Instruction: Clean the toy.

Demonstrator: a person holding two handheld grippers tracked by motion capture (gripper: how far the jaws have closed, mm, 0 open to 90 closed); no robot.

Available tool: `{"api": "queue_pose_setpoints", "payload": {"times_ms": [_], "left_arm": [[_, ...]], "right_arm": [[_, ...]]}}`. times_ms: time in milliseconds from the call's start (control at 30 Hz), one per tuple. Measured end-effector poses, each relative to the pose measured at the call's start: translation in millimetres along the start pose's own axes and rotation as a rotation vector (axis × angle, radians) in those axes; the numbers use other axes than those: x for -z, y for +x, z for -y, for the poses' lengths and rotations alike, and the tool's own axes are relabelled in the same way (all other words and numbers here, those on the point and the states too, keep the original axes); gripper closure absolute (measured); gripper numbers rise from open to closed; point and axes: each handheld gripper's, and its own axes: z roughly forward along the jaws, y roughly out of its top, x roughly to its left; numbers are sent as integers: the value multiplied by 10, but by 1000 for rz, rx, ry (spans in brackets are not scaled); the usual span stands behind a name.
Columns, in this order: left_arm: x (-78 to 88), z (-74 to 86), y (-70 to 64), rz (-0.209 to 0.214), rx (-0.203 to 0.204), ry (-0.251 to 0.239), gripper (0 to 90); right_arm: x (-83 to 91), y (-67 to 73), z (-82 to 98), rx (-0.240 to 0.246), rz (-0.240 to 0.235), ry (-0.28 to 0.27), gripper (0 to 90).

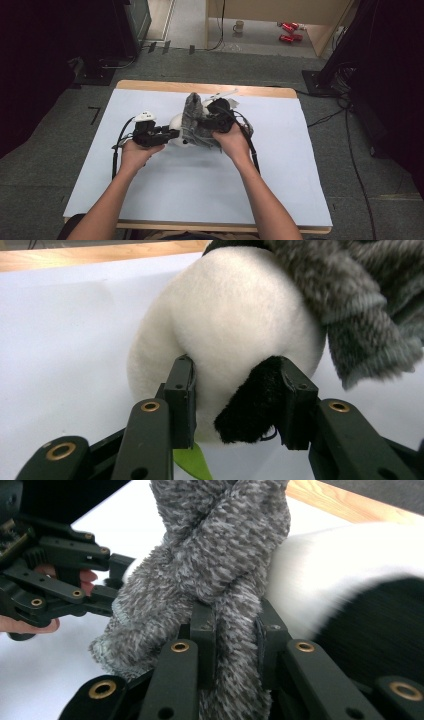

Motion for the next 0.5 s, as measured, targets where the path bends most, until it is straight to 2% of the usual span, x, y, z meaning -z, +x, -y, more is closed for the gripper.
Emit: {"api": "queue_pose_setpoints", "payload": {"times_ms": [67, 233, 333, 500], "left_arm": [[-4, 3, -5, -4, -3, -11, 585], [-3, 6, 15, 7, 0, -22, 577], [-4, 9, 13, 8, 3, -22, 576], [-3, 10, 28, 13, -3, -23, 576]], "right_arm": [[67, -106, 26, -44, -26, -19, 761], [291, -336, 81, -89, -34, -77, 761], [394, -457, 131, -112, -18, -93, 761], [556, -613, 224, -117, 55, -94, 761]]}}
